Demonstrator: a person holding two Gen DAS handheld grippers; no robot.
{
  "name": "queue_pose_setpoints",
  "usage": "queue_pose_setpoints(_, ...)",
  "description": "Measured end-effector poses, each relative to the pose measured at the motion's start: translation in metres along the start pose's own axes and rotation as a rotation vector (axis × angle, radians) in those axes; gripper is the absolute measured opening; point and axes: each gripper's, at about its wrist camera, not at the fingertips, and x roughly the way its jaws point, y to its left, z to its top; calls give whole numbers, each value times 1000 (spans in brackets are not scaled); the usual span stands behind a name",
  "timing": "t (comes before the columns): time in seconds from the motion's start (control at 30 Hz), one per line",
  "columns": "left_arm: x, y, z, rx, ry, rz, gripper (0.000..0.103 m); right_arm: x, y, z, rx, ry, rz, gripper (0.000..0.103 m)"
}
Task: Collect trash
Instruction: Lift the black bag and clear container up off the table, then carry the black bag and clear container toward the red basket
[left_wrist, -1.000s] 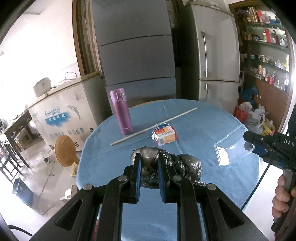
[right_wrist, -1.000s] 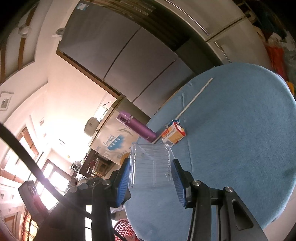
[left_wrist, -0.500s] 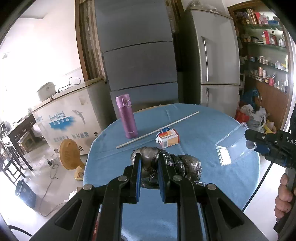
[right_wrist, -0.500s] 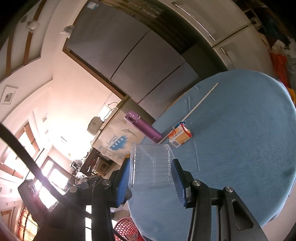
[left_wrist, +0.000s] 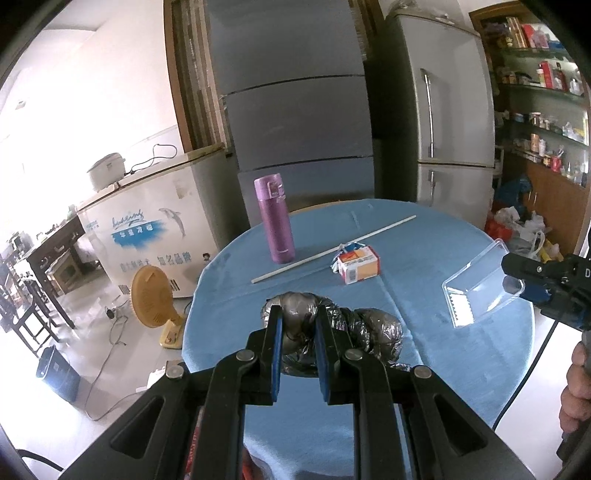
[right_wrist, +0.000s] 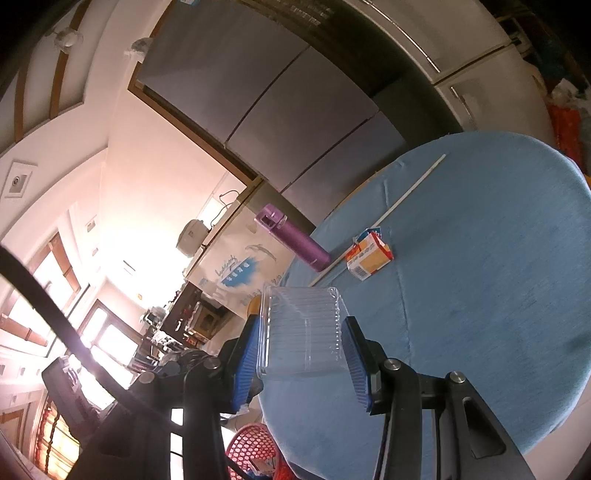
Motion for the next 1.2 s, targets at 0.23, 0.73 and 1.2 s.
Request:
queue_pose_setpoints(0.23, 3, 7, -5, -14, 14, 9, 17, 6, 4, -6, -9, 21, 1, 47)
queue_pose_setpoints(0.73, 2, 22, -15, -40, 26, 31, 17, 16, 19, -16, -29, 63, 12, 47)
queue_pose_setpoints(1.2, 0, 35, -22, -61, 30, 49, 17, 29, 37, -24, -62, 95, 19, 47)
